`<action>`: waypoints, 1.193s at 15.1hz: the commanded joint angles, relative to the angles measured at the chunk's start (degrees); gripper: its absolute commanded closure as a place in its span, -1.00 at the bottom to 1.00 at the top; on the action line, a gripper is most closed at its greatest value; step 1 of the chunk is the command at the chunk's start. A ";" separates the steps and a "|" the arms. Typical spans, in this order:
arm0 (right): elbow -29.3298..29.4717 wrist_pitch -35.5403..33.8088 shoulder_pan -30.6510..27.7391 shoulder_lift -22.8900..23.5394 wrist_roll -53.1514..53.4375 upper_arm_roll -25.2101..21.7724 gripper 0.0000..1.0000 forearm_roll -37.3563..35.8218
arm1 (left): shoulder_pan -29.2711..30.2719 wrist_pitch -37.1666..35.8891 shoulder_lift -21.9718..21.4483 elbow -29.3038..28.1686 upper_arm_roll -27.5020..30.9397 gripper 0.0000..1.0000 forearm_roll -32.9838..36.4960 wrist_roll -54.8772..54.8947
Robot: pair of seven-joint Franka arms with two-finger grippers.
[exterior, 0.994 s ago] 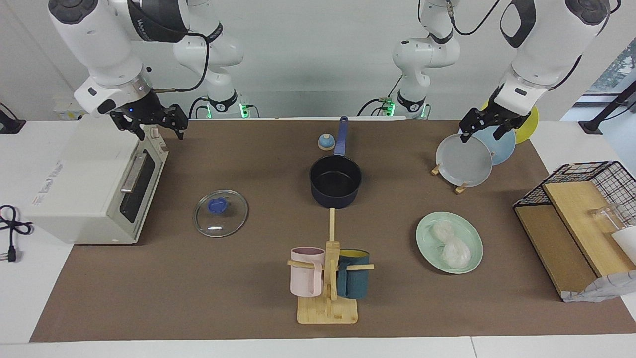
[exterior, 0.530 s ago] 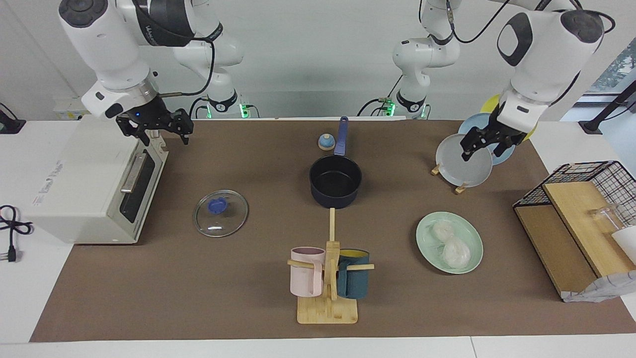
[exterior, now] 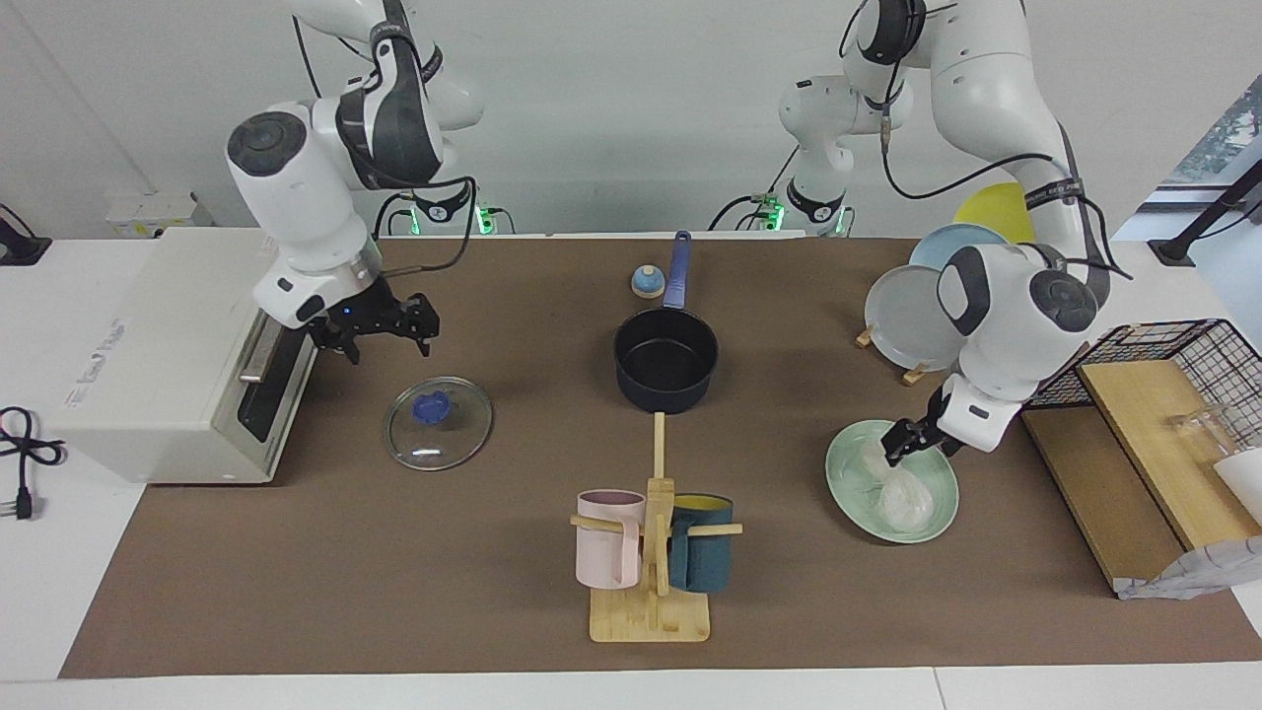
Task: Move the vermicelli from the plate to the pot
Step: 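Grasp the vermicelli with the left gripper while the right gripper grasps the lid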
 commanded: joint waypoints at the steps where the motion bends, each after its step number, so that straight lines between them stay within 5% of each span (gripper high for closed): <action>1: -5.67 5.85 -0.02 -0.27 -3.57 -0.03 -1.00 0.98 | -1.70 2.04 2.37 1.52 0.50 -1.00 1.61 0.03; 4: -11.20 12.61 -0.46 -0.35 -6.93 -0.03 -1.00 1.06 | -1.53 4.51 3.08 0.29 0.59 -0.91 1.61 3.26; 5: -12.61 14.55 -0.20 -0.26 -7.02 -0.03 -1.00 0.98 | -1.36 4.25 3.00 0.03 0.59 -0.56 1.61 5.46; 7: -13.59 17.19 0.07 0.96 -7.02 0.05 -1.00 0.98 | -1.18 4.33 3.00 -0.15 0.59 0.99 1.61 6.88; 12: -13.77 20.10 -0.02 4.83 -7.64 0.05 -1.00 0.98 | -1.53 0.57 2.21 2.04 0.41 1.00 0.74 8.30; 18: -13.59 21.95 0.07 6.42 -7.81 0.05 -1.00 0.98 | -4.77 -27.96 -5.52 14.78 -0.55 1.00 -7.61 -7.57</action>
